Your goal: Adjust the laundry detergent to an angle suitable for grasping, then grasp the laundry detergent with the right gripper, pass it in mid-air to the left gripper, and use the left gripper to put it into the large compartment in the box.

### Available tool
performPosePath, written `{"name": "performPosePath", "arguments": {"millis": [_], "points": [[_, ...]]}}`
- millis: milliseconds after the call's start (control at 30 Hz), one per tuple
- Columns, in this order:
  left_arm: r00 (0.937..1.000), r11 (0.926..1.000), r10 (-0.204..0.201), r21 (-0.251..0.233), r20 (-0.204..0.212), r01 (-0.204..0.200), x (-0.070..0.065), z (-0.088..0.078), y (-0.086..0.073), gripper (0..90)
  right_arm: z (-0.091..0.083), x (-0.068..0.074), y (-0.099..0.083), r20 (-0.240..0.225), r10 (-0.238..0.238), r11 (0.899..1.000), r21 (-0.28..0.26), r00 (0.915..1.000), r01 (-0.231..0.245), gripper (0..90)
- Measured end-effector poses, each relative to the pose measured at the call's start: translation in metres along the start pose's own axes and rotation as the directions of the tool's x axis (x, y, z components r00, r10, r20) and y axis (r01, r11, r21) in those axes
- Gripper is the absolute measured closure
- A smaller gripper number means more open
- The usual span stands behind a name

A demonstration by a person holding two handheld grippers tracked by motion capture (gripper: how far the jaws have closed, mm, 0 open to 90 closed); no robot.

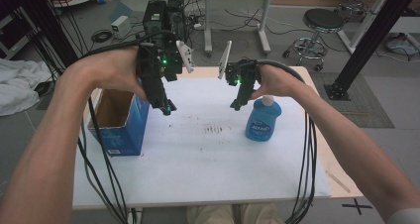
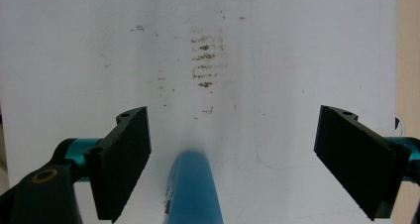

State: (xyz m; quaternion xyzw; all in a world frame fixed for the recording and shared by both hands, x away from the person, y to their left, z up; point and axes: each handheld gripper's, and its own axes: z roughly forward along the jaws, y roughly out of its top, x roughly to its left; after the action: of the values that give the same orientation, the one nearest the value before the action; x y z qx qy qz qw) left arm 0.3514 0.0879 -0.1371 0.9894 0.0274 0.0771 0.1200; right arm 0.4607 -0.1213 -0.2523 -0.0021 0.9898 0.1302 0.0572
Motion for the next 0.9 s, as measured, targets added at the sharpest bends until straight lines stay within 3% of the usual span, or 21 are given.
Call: {"name": "performPosePath", "arguments": {"millis": [333, 900], "points": [[0.9999, 0.9999, -0.011, -0.001, 0.006, 0.011, -0.008, 0.002, -0.005, 15.6, 0.003, 0.002, 0.003, 0.007, -0.006, 1.0, 0.013, 1.0, 0.006, 13.6], [1.0, 0.9999, -0.006, -0.008, 0.007, 0.006, -0.007, 0.004, -0.004, 15.6, -0.008, 0.009, 0.0, 0.01, -0.009, 1.0, -0.004, 0.9999, 0.009, 13.6]]}}
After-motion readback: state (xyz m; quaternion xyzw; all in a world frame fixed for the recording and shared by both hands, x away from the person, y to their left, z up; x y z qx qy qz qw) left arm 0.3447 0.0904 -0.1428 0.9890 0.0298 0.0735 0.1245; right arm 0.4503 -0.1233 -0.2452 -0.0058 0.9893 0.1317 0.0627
